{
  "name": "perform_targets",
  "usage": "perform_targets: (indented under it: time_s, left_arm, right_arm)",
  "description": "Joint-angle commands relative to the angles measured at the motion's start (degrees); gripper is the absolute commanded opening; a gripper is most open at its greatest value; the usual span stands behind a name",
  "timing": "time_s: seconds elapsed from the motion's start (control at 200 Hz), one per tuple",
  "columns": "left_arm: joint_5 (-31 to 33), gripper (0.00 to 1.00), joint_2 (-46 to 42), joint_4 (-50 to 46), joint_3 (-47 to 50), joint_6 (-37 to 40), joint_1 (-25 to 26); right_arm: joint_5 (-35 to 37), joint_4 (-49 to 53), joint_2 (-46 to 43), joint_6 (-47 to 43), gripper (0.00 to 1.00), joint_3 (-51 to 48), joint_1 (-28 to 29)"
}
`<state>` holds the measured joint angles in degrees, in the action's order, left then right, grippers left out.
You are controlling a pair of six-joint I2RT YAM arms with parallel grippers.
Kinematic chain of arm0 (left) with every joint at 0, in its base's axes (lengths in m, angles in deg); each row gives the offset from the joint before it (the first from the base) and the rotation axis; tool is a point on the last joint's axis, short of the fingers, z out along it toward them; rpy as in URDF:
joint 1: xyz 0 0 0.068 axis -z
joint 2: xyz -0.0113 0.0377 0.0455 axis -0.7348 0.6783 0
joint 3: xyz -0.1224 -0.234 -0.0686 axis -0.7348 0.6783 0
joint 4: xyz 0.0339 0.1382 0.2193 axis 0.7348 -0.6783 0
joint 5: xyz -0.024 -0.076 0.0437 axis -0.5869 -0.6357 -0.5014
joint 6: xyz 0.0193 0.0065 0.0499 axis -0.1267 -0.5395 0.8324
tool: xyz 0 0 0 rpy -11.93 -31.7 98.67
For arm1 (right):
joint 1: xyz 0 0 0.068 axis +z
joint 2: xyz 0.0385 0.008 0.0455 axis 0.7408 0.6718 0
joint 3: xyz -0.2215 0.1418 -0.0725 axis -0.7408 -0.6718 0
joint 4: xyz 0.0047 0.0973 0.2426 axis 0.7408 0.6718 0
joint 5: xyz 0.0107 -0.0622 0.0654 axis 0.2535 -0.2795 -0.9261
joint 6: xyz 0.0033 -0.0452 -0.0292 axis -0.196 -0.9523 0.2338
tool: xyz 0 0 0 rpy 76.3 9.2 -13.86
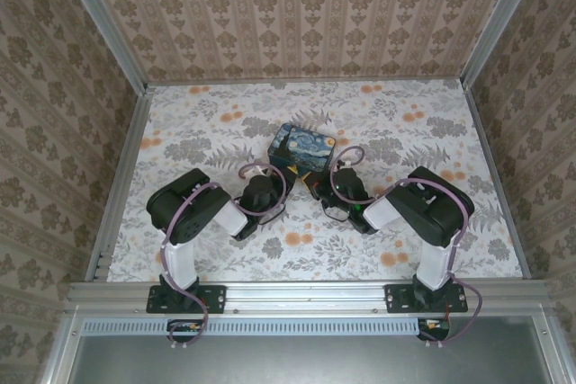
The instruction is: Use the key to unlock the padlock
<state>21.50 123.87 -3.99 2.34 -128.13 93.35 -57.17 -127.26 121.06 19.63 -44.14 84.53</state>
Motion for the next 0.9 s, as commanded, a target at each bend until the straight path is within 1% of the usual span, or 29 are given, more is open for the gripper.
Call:
perform_targets:
  time_s: [0.0, 0.075, 0.255, 0.45, 0.495, 0.565, 0.72, 0.895]
  left_arm:
    - [-9.6, 0.00, 0.2, 3.8, 0.0, 2.2, 3.8]
    - [-9.6, 0.00, 0.5, 3.9, -0.2, 2.2, 3.9]
    - [-9.2, 0.00, 0.8, 4.1, -0.6, 2.5, 4.1]
    - [-9.2, 0.00, 0.4, 3.7, -1.4, 3.6, 4.6]
    - [-9.5, 0.00, 0.8, 3.7, -1.6, 3.4, 4.6]
    - [-10.1, 0.00, 1.5, 3.4, -1.7, 2.9, 4.6]
    - [-11.0, 0.00, 2.1, 2.4, -1.7, 3.5, 4.7]
    - [-12.2, 0.00, 2.2, 1.4, -1.2, 5.1, 4.6]
  right_arm:
    - [-3.1, 2.7, -2.3, -5.7, 0.00, 4.2, 0.2]
    - [-3.1, -2.0, -1.2, -2.5, 0.00, 3.9, 0.3]
    - [-0.6, -18.9, 5.3, 11.2, 0.00, 3.5, 0.8]
    - [4.4, -19.3, 2.8, 17.0, 0.00, 2.7, 1.3]
    - [3.5, -18.4, 1.7, 15.8, 0.00, 3.2, 0.8]
    - [1.2, -13.9, -0.1, 13.0, 0.00, 4.1, 0.0]
    - [-2.1, -3.6, -4.1, 2.8, 0.00, 4.0, -0.9]
    - [-5.5, 3.4, -7.2, -8.1, 0.00, 3.5, -1.5]
